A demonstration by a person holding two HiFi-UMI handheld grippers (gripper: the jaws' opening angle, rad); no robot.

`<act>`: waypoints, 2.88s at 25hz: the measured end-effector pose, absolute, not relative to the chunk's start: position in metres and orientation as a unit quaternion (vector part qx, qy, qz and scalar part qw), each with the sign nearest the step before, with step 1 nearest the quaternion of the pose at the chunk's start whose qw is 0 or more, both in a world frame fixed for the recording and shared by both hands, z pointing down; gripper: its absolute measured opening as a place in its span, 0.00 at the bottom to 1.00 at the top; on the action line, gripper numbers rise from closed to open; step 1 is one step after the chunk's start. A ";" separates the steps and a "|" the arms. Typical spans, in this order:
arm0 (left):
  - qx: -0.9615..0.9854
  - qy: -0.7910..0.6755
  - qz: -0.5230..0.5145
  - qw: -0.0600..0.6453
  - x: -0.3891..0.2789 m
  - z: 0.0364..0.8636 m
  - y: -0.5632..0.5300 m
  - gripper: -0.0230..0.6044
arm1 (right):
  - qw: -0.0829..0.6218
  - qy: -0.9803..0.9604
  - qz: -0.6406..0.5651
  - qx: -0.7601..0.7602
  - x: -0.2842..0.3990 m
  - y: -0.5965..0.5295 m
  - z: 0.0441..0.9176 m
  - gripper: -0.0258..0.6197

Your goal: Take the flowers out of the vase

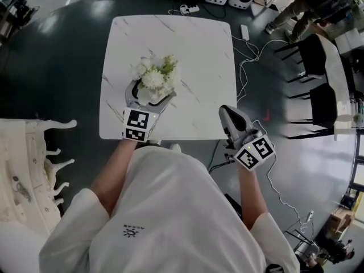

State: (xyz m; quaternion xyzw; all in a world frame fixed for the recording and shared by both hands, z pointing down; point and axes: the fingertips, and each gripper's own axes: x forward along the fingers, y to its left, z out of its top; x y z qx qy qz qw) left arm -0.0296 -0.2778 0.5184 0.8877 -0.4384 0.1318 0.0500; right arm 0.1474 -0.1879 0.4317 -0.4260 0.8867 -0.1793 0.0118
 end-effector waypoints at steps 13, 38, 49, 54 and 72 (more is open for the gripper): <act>0.888 -0.445 0.101 0.054 -0.032 0.503 -0.278 0.68 | 0.010 0.885 -0.183 -0.428 0.147 -0.188 0.434 0.04; 0.889 -0.449 0.071 0.046 -0.044 0.487 -0.272 0.36 | 0.005 0.888 -0.182 -0.423 0.139 -0.190 0.436 0.04; 0.890 -0.450 0.061 0.035 -0.044 0.471 -0.275 0.34 | 0.007 0.889 -0.180 -0.421 0.138 -0.192 0.433 0.04; 0.891 -0.450 0.049 0.026 -0.045 0.458 -0.273 0.34 | 0.010 0.889 -0.180 -0.421 0.138 -0.192 0.433 0.04; 0.891 -0.455 0.005 0.004 -0.052 0.405 -0.274 0.33 | 0.017 0.892 -0.175 -0.416 0.135 -0.190 0.427 0.04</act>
